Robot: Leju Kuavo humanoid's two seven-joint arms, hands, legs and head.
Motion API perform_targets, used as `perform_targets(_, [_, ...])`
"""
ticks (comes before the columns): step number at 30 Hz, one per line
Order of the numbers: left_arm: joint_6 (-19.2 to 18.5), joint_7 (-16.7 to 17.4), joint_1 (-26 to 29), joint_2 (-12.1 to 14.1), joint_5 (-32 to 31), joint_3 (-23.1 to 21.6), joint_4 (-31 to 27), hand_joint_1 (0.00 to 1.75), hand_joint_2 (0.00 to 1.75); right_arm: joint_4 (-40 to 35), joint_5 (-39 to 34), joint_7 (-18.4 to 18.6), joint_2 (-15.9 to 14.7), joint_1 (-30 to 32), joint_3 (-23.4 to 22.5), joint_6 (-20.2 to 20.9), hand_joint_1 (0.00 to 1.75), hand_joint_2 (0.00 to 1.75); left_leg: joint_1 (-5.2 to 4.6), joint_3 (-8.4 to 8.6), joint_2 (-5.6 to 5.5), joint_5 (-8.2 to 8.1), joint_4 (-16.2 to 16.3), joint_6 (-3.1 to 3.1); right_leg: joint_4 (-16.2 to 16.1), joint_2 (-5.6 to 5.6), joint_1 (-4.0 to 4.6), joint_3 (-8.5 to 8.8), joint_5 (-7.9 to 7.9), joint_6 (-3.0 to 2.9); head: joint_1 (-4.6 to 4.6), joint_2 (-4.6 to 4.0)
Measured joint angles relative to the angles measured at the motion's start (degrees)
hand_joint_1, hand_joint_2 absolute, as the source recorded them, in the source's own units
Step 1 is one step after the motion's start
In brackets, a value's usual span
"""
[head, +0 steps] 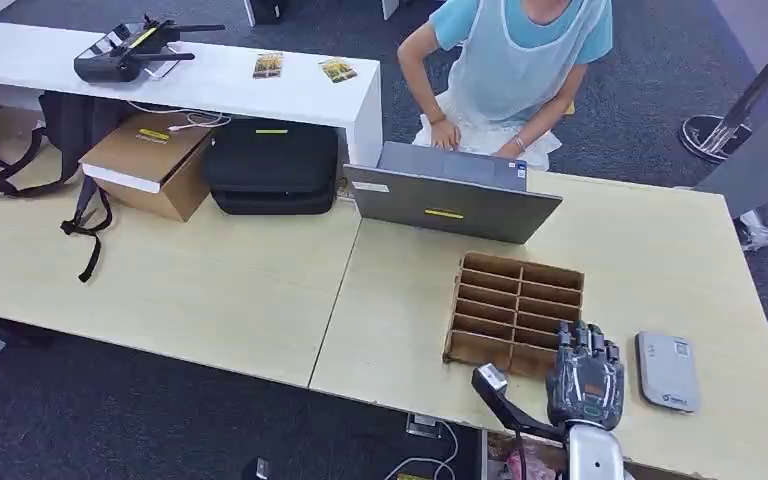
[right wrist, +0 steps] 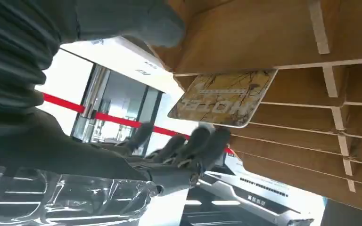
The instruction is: Pass the card to the sensor for recognition and then transmit it.
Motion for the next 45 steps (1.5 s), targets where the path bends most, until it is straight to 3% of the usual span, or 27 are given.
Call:
perform_targets(3, [0.0, 0.0, 0.0, 0.0, 0.0, 0.0, 0.0, 0.0, 1.75, 0.2, 0.0, 0.0, 0.0, 0.0, 0.0, -0.2, 0.7, 1.75, 0.0, 0.0, 0.0, 0.0, 0.0, 0.0, 0.0, 0.0, 0.0, 0.0, 0.0, 0.0, 0.02, 0.0])
perform_targets(13, [0.0, 0.0, 0.0, 0.0, 0.4, 0.0, 0.0, 0.0, 1.75, 0.2, 0.0, 0.4, 0.0, 0.1, -0.6, 0.0, 0.94, 1.75, 0.0, 0.01, 0.0, 0.0, 0.0, 0.0, 0.0, 0.0, 0.0, 0.0, 0.0, 0.0, 0.0, 0.0])
perform_targets(16, [0.0, 0.0, 0.0, 0.0, 0.4, 0.0, 0.0, 0.0, 1.75, 0.2, 0.0, 0.3, 0.0, 0.3, -0.9, -0.2, 1.31, 1.75, 0.0, 0.01, 0.0, 0.0, 0.0, 0.0, 0.0, 0.0, 0.0, 0.0, 0.0, 0.0, 0.02, 0.0])
perform_targets(17, [0.0, 0.0, 0.0, 0.0, 0.4, 0.0, 0.0, 0.0, 1.75, 0.1, 0.0, 0.2, 0.0, 0.4, -1.2, -0.3, 1.59, 1.75, 0.0, 0.0, 0.0, 0.0, 0.0, 0.0, 0.0, 0.0, 0.0, 0.0, 0.0, 0.0, 0.02, 0.0])
perform_targets(20, [0.0, 0.0, 0.0, 0.0, 0.4, 0.0, 0.0, 0.0, 1.75, -0.5, 0.0, 0.1, 0.0, 0.7, -1.7, -0.7, 1.75, 1.75, 0.0, 0.01, 0.0, 0.0, 0.0, 0.0, 0.0, 0.01, 0.0, 0.0, 0.0, 0.0, 0.0, 0.0])
perform_targets(45, [0.0, 0.0, 0.0, 0.0, 0.2, 0.0, 0.0, 0.0, 1.75, -1.7, 0.0, -1.0, 0.0, 2.7, -4.2, -2.6, 1.75, 1.75, 0.0, 0.01, 0.0, 0.0, 0.0, 0.0, 0.0, 0.01, 0.0, 0.0, 0.0, 0.0, 0.0, 0.0])
